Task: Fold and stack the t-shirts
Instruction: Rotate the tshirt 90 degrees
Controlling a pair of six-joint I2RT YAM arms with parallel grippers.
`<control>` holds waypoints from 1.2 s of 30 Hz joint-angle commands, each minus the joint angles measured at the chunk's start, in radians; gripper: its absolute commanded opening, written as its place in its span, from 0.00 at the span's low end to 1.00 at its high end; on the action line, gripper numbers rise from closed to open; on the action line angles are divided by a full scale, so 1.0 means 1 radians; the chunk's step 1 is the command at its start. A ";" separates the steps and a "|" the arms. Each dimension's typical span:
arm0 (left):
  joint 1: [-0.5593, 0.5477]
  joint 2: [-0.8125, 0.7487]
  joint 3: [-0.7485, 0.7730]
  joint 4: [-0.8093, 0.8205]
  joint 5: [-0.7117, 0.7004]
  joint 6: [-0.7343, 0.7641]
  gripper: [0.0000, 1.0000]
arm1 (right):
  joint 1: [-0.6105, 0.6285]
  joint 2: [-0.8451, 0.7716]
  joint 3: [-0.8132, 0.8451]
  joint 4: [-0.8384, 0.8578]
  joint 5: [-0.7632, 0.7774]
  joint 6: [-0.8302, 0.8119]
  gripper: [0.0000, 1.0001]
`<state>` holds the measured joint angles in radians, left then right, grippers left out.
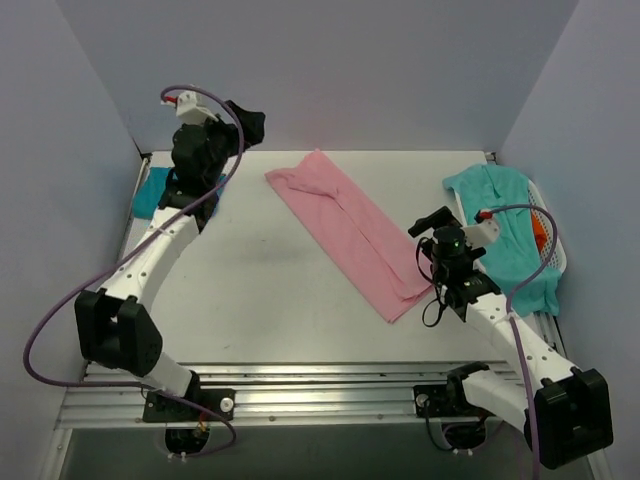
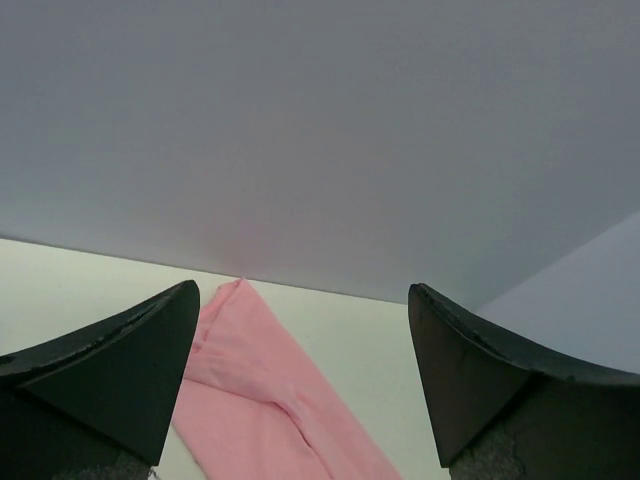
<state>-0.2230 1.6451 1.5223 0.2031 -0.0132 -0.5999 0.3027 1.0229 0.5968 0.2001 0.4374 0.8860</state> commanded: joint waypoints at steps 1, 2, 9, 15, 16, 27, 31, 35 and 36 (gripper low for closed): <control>-0.145 -0.057 -0.240 -0.140 -0.197 0.037 0.94 | 0.009 -0.027 0.012 0.004 0.020 -0.005 1.00; -0.221 -0.097 -0.299 -0.134 -0.240 -0.030 0.94 | 0.009 -0.035 0.011 -0.002 0.021 -0.004 1.00; -0.584 -0.143 -0.712 0.027 -0.431 -0.423 0.94 | 0.013 -0.115 -0.015 -0.048 0.020 -0.004 1.00; -0.794 -0.071 -0.688 -0.050 -0.553 -0.607 0.94 | 0.013 -0.164 -0.009 -0.106 0.037 0.002 1.00; -0.809 -0.064 -0.695 -0.021 -0.544 -0.624 0.94 | 0.015 -0.178 -0.009 -0.114 0.041 0.005 1.00; -0.944 0.183 -0.519 -0.013 -0.482 -0.745 0.94 | 0.015 -0.218 0.014 -0.186 0.093 0.008 1.00; -0.944 0.222 -0.485 -0.002 -0.468 -0.748 0.94 | 0.016 -0.216 0.008 -0.183 0.101 0.010 1.00; -0.935 0.262 -0.462 0.016 -0.455 -0.727 0.98 | 0.016 -0.205 0.008 -0.174 0.104 0.010 1.00; -0.932 0.271 -0.456 0.018 -0.449 -0.726 0.99 | 0.016 -0.198 0.008 -0.171 0.104 0.008 1.00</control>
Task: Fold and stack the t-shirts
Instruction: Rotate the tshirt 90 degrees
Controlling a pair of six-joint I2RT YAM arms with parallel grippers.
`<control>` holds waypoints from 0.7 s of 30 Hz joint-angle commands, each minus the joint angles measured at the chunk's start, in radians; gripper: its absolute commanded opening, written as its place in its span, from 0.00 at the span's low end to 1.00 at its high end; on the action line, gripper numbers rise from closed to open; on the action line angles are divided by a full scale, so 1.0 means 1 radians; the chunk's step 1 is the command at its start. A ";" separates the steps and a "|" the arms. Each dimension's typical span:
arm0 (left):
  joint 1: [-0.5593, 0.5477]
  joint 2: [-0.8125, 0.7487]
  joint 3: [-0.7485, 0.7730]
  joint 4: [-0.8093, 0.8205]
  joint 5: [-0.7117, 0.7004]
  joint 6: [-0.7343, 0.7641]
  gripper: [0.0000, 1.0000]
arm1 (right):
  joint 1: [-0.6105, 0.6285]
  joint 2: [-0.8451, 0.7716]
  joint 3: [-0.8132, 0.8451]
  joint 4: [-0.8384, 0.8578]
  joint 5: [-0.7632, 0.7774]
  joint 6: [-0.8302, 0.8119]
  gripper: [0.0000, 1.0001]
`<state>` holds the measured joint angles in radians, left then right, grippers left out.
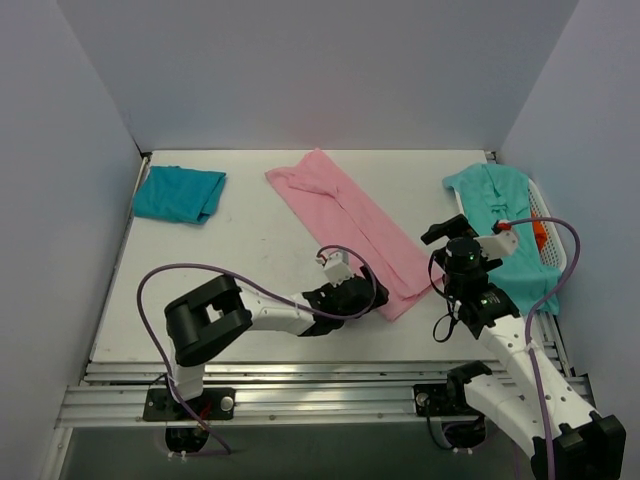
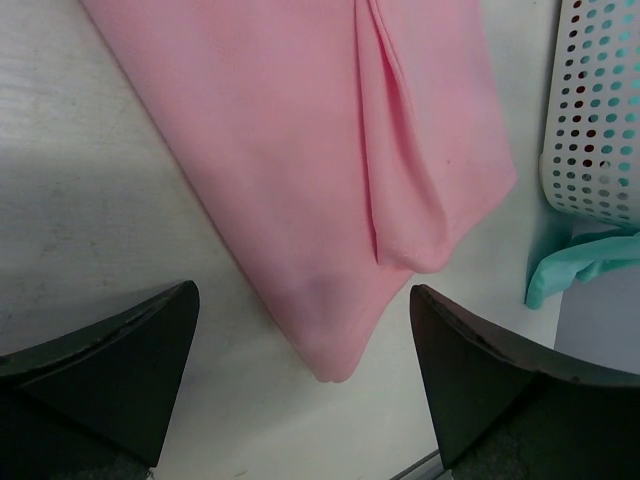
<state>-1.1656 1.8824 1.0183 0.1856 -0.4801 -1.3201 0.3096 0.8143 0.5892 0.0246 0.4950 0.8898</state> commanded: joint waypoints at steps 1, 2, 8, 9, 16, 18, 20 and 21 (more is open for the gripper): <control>0.015 0.052 0.052 0.043 0.027 0.001 0.95 | 0.010 0.014 0.014 0.006 0.045 0.005 1.00; 0.018 0.063 0.060 0.061 0.037 0.004 0.92 | 0.011 0.016 0.012 0.009 0.045 0.005 1.00; 0.043 0.158 0.092 0.118 0.129 0.005 0.60 | 0.010 0.023 0.011 0.014 0.050 0.003 1.00; 0.044 0.167 0.095 0.123 0.135 0.005 0.50 | 0.008 0.020 0.009 0.012 0.053 0.003 1.00; 0.072 0.149 0.048 0.141 0.152 0.030 0.02 | 0.009 0.019 0.014 0.009 0.057 -0.003 1.00; 0.101 0.109 -0.007 0.146 0.127 0.036 0.02 | 0.008 0.020 0.017 0.008 0.060 -0.005 1.00; 0.150 0.023 -0.128 0.167 0.106 0.038 0.02 | 0.008 0.020 0.014 0.011 0.059 -0.005 1.00; 0.168 -0.011 -0.171 0.172 0.097 0.039 0.02 | 0.009 0.023 0.012 0.015 0.056 -0.003 1.00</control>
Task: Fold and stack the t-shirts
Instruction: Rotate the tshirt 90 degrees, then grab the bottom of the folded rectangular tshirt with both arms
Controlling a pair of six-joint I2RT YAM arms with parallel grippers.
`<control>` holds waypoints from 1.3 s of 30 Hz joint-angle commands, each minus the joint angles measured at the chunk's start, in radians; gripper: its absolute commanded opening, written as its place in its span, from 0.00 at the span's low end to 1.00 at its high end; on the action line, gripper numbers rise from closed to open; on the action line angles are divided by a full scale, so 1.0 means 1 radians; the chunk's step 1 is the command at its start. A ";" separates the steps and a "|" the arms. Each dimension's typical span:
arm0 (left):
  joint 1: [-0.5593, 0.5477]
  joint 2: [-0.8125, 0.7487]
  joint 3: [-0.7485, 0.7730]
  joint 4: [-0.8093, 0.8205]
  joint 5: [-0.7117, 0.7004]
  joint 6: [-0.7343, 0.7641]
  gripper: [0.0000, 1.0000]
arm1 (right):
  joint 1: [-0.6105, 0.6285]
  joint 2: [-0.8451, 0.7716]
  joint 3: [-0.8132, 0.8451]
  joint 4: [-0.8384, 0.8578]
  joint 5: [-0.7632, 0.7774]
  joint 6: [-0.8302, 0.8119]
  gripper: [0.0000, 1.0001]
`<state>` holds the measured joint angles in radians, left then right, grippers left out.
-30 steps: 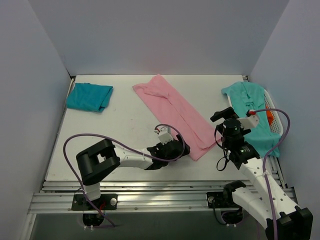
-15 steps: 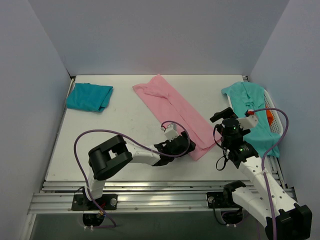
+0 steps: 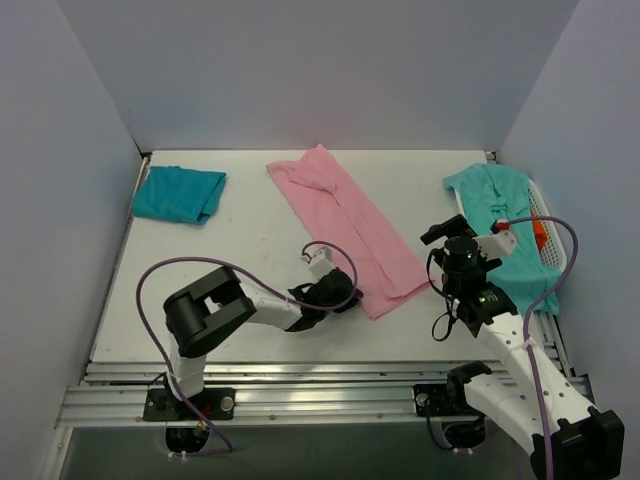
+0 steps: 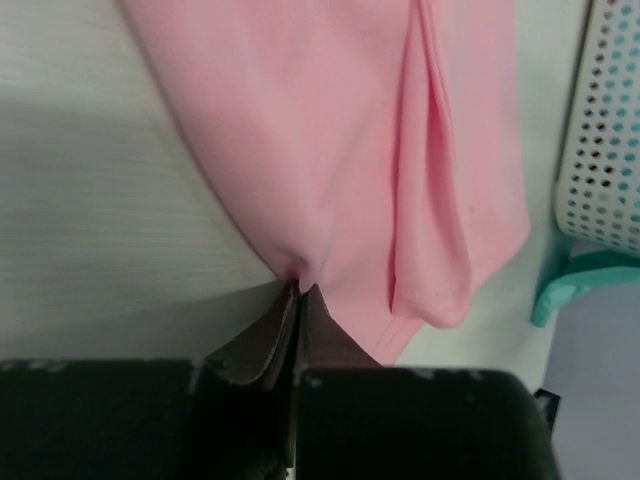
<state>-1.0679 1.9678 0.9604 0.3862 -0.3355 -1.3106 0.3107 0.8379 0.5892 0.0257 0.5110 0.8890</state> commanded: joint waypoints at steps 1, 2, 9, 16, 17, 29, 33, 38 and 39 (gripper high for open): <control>0.092 -0.165 -0.197 -0.033 -0.056 0.033 0.02 | 0.008 0.001 0.009 0.025 0.034 -0.002 1.00; 0.133 -0.199 -0.239 -0.036 -0.063 0.037 0.02 | 0.010 0.004 0.006 0.029 0.024 -0.001 1.00; 0.264 -0.484 -0.428 -0.191 -0.187 0.105 0.02 | 0.040 0.058 -0.032 0.124 -0.067 0.007 0.99; 0.289 -0.593 -0.431 -0.345 -0.247 0.123 0.57 | 0.240 0.180 -0.066 0.256 -0.069 -0.019 0.99; 0.289 -0.598 -0.427 -0.360 -0.253 0.123 0.86 | 0.258 0.219 -0.063 0.257 -0.069 -0.021 0.99; 0.270 -0.863 -0.472 -0.566 -0.252 0.139 0.95 | 0.505 0.135 -0.216 0.244 -0.063 0.106 1.00; 0.180 -0.929 -0.532 -0.566 -0.223 0.067 0.97 | 0.571 0.098 -0.299 0.307 -0.080 0.174 0.99; 0.095 -0.896 -0.565 -0.543 -0.260 -0.002 0.98 | 0.613 0.188 -0.330 0.379 -0.089 0.211 0.96; 0.092 -0.868 -0.563 -0.528 -0.257 -0.007 0.99 | 0.622 0.210 -0.328 0.405 -0.086 0.214 0.95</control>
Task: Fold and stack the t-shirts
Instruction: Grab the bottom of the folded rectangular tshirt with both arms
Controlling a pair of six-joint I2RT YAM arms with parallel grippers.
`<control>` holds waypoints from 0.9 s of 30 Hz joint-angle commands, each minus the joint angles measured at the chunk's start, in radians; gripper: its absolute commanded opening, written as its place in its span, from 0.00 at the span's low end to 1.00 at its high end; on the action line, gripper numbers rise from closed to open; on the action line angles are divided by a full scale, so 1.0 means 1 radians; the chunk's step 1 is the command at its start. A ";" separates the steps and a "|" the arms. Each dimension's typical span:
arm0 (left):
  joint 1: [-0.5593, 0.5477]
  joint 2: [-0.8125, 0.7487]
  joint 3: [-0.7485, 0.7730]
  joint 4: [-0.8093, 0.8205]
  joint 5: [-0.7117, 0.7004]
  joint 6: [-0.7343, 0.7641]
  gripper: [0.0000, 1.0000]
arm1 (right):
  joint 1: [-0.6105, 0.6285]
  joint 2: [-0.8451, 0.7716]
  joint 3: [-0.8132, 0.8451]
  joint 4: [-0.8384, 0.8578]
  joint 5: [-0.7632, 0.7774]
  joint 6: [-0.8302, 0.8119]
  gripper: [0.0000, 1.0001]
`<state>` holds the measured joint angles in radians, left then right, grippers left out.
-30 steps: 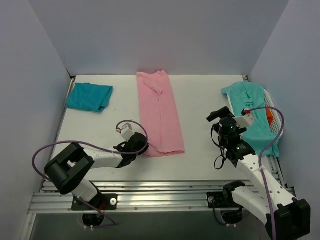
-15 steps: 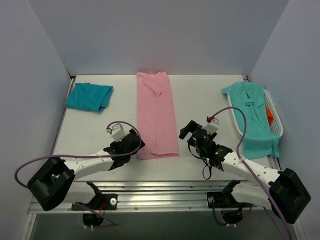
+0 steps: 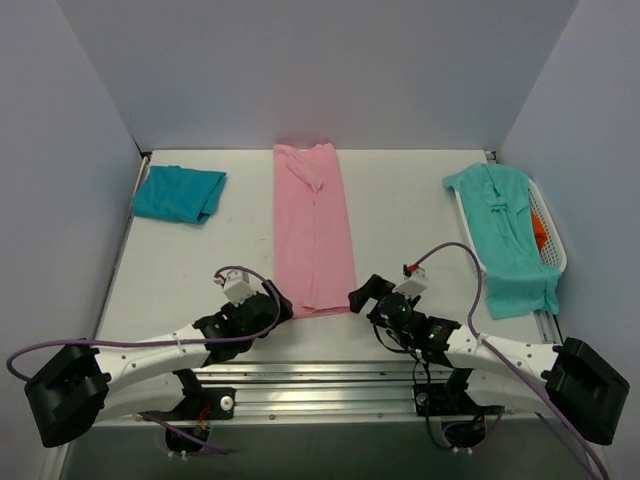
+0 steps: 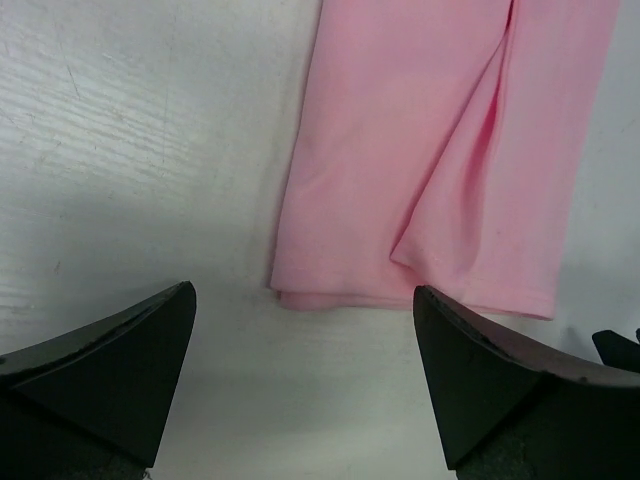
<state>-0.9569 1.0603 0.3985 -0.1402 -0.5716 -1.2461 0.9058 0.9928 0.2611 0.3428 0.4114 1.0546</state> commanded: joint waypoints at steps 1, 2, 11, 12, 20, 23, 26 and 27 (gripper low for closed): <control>-0.026 0.053 -0.001 0.010 -0.019 -0.075 0.99 | 0.037 0.073 0.000 0.103 0.017 0.053 0.95; -0.031 0.067 0.000 0.020 -0.016 -0.078 1.00 | 0.051 0.123 -0.002 0.125 0.015 0.061 0.95; -0.051 0.198 0.017 0.102 -0.025 -0.105 0.92 | 0.061 0.411 0.013 0.338 -0.034 0.071 0.82; -0.051 0.199 0.019 0.099 -0.028 -0.105 0.92 | 0.062 0.420 0.016 0.343 -0.036 0.070 0.81; -0.052 0.167 0.016 0.076 -0.054 -0.107 0.86 | 0.061 0.391 0.043 0.283 -0.003 0.054 0.72; -0.052 0.158 0.017 0.064 -0.060 -0.108 0.81 | 0.062 0.353 0.041 0.249 0.017 0.048 0.55; -0.052 0.161 0.022 0.057 -0.068 -0.111 0.75 | 0.062 0.322 0.030 0.228 0.035 0.045 0.26; -0.052 0.168 0.020 0.060 -0.070 -0.113 0.71 | 0.061 0.316 0.027 0.217 0.038 0.045 0.13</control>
<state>-1.0027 1.2304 0.4149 -0.0376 -0.6151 -1.3273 0.9630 1.3560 0.2962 0.6342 0.4034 1.0962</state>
